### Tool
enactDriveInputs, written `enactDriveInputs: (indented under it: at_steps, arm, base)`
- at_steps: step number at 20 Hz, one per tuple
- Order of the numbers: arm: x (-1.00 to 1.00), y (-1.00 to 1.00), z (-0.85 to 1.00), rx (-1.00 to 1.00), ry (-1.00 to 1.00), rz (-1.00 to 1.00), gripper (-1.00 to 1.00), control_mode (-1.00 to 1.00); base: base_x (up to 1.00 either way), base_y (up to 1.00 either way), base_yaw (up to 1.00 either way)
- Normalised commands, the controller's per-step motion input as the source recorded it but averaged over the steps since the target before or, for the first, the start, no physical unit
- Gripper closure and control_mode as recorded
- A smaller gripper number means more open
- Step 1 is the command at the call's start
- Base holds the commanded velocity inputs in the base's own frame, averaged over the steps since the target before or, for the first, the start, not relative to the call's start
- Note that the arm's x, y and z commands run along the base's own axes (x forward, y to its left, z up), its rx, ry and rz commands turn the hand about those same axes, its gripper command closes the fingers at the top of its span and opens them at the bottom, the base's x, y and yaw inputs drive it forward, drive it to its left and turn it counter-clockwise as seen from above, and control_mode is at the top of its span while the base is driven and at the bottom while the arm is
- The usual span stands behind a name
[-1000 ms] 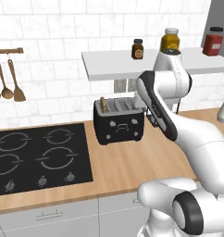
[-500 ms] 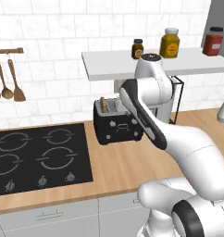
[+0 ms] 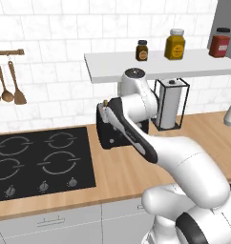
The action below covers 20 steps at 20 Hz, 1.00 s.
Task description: Start the toaster. Once the lever pops up, take the bread to the plate on the dining counter.
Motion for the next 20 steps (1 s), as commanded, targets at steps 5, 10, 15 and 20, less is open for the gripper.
enactDriveInputs:
  at_steps: [5,10,15,20]
  arm:
    - [0.53,0.34,-0.42,0.00,-0.03,0.00,-1.00,-1.00]
    - [0.24,0.00,-0.29,-0.01,-0.12,0.00,-1.00,-1.00]
    - [0.33,0.01,-0.30,-0.02,-0.06,0.00,-1.00,-1.00]
    - [0.40,0.00,-0.33,0.00,-0.01,0.00,-1.00,-1.00]
  base:
    - [0.00,0.00,0.00]
    - [0.00,0.00,0.00]
    - [0.00,0.00,0.00]
    - [0.00,0.00,0.00]
